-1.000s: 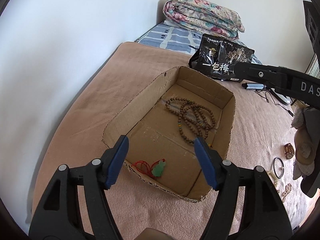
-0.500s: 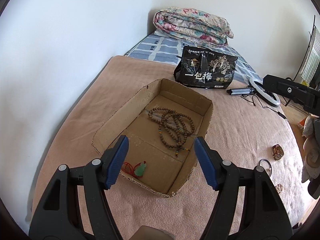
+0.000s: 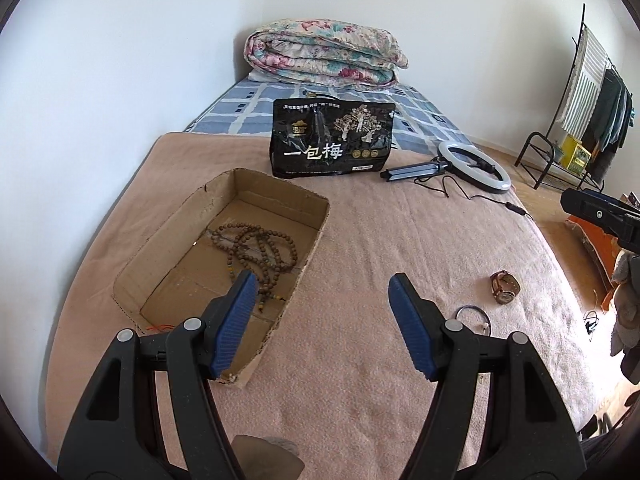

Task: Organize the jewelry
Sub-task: 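Withdraw both open tools from the box toward the remaining jewelry, then grasp the cream bead bracelet with the left tool while the right tool grasps the red-strap watch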

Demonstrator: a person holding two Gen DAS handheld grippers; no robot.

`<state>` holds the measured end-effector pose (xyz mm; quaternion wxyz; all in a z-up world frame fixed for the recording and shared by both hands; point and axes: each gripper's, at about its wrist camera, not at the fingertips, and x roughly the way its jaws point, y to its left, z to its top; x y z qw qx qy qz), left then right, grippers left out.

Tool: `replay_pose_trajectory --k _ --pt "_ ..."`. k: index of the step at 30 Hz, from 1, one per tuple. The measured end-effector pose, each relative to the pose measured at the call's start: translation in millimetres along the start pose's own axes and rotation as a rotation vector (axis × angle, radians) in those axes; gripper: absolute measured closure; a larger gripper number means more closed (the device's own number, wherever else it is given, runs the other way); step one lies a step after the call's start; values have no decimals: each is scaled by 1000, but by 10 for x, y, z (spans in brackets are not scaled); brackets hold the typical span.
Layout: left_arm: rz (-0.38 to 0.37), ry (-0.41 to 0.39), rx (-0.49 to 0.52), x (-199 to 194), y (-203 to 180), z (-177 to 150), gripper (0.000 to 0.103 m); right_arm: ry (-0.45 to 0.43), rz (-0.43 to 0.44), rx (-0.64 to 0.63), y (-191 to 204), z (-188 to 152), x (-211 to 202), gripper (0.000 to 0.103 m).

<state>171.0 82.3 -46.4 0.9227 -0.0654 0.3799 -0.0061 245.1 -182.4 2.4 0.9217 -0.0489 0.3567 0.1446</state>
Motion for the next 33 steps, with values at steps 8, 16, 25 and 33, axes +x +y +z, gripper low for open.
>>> replay_pose_trajectory --k 8,16,25,33 --pt "-79 78 2 191 -355 -108 33 53 -87 95 -726 -344 -48 0" --pt "-130 150 34 424 -641 -309 33 115 -139 113 -1029 -680 198 0" --pt "-179 245 112 731 -970 -538 46 192 -119 130 -1155 -887 553 0" --pt "-199 318 193 998 -1209 -741 52 239 -121 128 -1247 -988 788 0"
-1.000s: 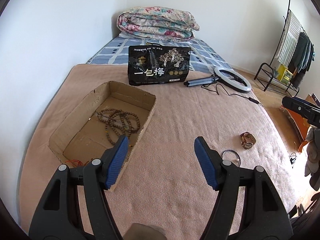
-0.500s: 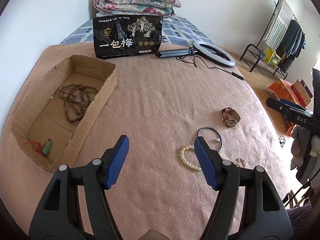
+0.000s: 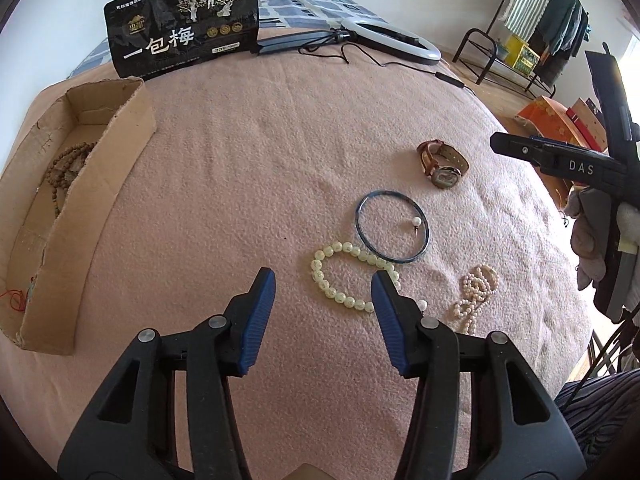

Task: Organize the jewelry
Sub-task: 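Grasp the cream bead bracelet with the left tool while the right tool grasps the red-strap watch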

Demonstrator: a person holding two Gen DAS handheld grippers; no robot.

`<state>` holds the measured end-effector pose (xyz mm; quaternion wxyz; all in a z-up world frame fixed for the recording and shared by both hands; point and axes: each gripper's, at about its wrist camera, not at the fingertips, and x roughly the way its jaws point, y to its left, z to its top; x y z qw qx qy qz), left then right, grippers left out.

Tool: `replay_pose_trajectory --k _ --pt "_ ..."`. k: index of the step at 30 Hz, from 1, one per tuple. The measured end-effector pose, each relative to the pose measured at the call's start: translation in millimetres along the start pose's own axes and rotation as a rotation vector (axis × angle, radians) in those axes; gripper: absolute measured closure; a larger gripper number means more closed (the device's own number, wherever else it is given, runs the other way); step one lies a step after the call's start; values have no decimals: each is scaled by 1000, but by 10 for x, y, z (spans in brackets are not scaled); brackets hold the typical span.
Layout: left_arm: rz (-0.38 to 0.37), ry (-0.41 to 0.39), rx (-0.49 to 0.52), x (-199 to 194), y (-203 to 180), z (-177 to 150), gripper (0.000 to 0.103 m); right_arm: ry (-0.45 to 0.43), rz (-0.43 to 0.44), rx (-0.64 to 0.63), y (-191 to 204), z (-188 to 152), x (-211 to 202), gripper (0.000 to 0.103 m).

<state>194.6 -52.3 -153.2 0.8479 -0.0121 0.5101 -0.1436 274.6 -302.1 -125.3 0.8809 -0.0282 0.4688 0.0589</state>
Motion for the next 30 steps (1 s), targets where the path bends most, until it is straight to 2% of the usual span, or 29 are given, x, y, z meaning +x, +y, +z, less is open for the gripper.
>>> replay_pose_trajectory --k 15,22,30 --pt "12 83 29 469 -17 30 63 55 47 -73 116 -79 365 0" --pt "22 77 56 545 -46 35 64 79 48 -80 172 -59 545 0" --pt "39 51 55 580 -28 39 76 82 28 -91 213 -35 652 0"
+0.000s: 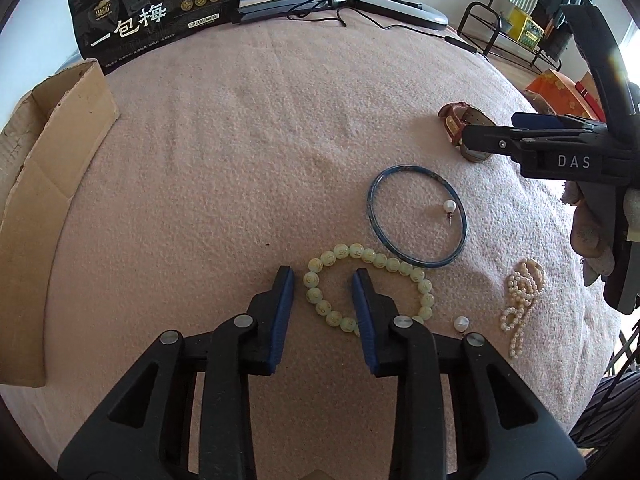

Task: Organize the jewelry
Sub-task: 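Grasp the cream bead bracelet with the left tool while the right tool grasps the red-strap watch, then carry the bracelet into the box and open the left tool while the right tool releases the watch there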

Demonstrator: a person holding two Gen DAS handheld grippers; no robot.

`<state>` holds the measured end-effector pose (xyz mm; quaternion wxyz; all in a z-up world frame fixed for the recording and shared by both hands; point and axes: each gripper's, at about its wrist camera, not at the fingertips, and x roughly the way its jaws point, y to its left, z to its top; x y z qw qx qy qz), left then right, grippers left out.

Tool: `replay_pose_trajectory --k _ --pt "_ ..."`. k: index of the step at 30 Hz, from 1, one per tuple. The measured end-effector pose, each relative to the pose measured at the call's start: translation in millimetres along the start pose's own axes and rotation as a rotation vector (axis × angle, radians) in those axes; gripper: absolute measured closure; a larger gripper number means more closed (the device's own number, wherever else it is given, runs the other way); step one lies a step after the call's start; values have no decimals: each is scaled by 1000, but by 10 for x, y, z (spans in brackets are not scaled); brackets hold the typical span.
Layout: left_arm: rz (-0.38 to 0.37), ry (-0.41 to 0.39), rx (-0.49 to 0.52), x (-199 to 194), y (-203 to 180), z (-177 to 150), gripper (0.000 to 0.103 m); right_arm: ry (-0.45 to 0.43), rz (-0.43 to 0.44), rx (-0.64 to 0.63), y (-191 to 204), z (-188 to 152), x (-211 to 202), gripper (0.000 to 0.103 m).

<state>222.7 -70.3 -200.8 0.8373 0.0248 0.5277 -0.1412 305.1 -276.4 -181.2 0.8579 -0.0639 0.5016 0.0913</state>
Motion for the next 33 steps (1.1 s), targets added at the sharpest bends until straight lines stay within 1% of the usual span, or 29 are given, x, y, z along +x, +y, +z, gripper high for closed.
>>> replay_pose_trajectory --k 1,3,5,10,13,14,15,17,18,19,20,21,25,33 --pt "5 -4 0 5 -1 1 78 1 -1 0 2 6 16 0" --pt "14 -12 -1 11 5 10 88 6 -8 1 6 13 53 0" --pt "14 -16 -4 13 10 17 91 12 -13 -2 17 14 92 0" --pt "12 -19 -16 8 19 22 95 27 -20 -22 73 15 180 1" --pt "11 -18 -20 -2 23 29 96 35 -29 -29 92 22 213 4" --pt "9 -17 -23 -6 29 32 96 36 -27 -28 92 21 216 8" --pt "7 -17 -27 -9 36 34 96 38 -25 -28 90 20 217 14" --pt "8 -19 -28 -21 42 28 96 38 -23 -29 84 26 214 21" --pt "9 -21 -29 -29 43 20 96 36 -19 -30 85 26 201 29" --pt "11 -22 -30 -37 45 13 96 36 -5 -32 89 25 189 33" --pt "11 -23 -30 -44 46 7 96 36 5 -37 99 24 178 41" --pt "12 -24 -31 -49 45 2 97 35 -1 -44 115 20 165 42" --pt "17 -35 -39 -94 51 -1 97 24 -21 -61 158 -8 124 43" --pt "37 -98 -56 -301 88 -6 97 -10 -33 -52 127 -23 -17 44"
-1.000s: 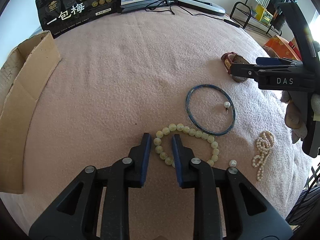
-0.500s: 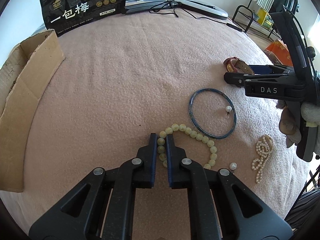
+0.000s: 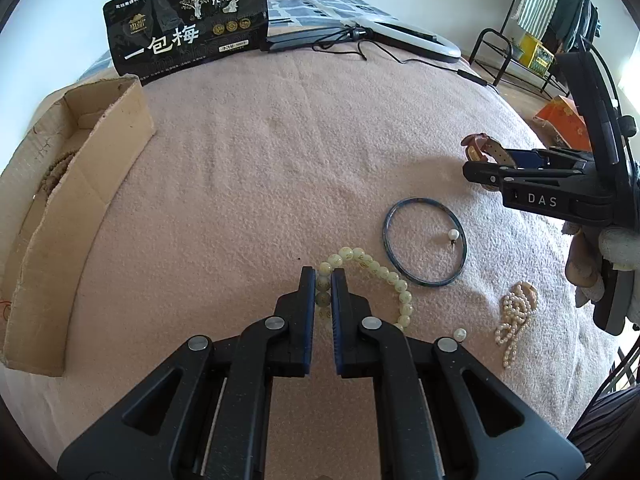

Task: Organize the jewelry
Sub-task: 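Carry the bracelet into the box and open the left tool while the right tool releases the watch there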

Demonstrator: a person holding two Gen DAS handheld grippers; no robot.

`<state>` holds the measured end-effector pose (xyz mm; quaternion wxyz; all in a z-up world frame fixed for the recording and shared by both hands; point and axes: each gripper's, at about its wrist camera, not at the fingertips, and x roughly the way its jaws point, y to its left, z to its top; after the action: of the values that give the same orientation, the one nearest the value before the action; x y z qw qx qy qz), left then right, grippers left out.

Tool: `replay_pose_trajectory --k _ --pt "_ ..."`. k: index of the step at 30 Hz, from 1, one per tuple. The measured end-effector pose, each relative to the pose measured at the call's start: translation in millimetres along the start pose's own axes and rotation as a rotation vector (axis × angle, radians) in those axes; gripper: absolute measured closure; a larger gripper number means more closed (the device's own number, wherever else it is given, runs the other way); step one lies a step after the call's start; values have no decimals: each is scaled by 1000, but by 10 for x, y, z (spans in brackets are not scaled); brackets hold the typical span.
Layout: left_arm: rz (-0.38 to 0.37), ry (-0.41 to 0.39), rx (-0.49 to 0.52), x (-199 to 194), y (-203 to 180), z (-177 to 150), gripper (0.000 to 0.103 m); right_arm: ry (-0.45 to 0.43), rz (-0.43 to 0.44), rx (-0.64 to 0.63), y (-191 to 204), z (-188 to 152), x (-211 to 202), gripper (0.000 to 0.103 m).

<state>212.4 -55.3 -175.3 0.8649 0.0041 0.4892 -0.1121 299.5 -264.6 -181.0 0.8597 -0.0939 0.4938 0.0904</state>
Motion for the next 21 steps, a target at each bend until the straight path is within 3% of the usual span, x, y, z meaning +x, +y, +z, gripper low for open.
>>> replay_pose_trajectory --k 13,21 --pt "32 -141 1 -438 70 166 98 -82 16 -2 135 71 -386 44" --pt "46 -182 -18 -609 213 215 98 -123 18 -24 304 135 -572 44"
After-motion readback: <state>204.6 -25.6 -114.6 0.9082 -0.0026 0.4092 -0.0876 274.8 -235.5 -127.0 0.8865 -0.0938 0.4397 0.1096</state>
